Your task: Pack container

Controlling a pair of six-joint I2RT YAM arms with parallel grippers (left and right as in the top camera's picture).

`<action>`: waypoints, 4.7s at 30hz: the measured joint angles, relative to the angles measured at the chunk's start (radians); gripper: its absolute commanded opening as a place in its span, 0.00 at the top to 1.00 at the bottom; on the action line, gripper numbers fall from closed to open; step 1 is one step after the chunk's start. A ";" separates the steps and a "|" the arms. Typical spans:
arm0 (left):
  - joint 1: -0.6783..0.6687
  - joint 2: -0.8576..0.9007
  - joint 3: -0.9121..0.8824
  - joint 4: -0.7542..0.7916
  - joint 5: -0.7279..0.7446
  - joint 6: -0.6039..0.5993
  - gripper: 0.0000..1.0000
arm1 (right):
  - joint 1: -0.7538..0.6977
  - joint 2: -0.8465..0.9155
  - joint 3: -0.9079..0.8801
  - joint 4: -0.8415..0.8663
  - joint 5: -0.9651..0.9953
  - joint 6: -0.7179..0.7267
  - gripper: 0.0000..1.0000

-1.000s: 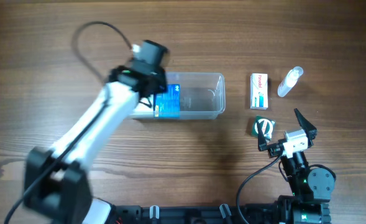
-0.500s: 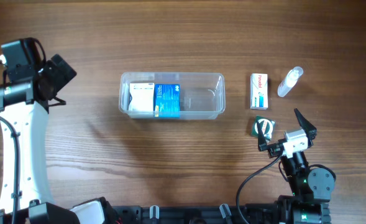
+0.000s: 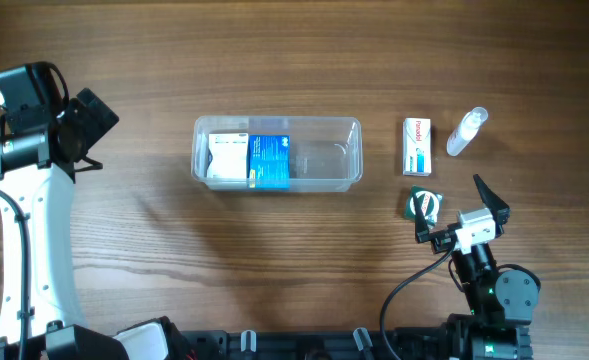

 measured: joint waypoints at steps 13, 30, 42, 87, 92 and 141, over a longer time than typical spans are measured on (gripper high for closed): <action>0.000 0.000 0.000 0.000 0.000 0.000 0.00 | 0.000 0.014 0.063 -0.064 -0.087 0.449 0.00; 0.000 0.000 0.000 -0.001 0.005 0.000 0.00 | 0.000 0.983 0.875 -0.838 0.070 0.539 0.00; 0.000 0.000 0.000 0.000 0.004 0.000 0.00 | 0.000 1.427 0.885 -0.897 0.035 0.478 0.01; 0.000 0.000 0.000 0.000 0.005 0.000 0.00 | 0.205 1.555 0.742 -0.620 0.395 0.706 0.06; 0.000 0.000 0.000 0.000 0.004 0.000 0.00 | 0.205 1.555 0.740 -0.605 0.389 0.666 0.07; 0.000 0.000 0.000 0.000 0.004 0.000 0.00 | 0.222 1.557 1.290 -1.080 0.318 0.668 0.62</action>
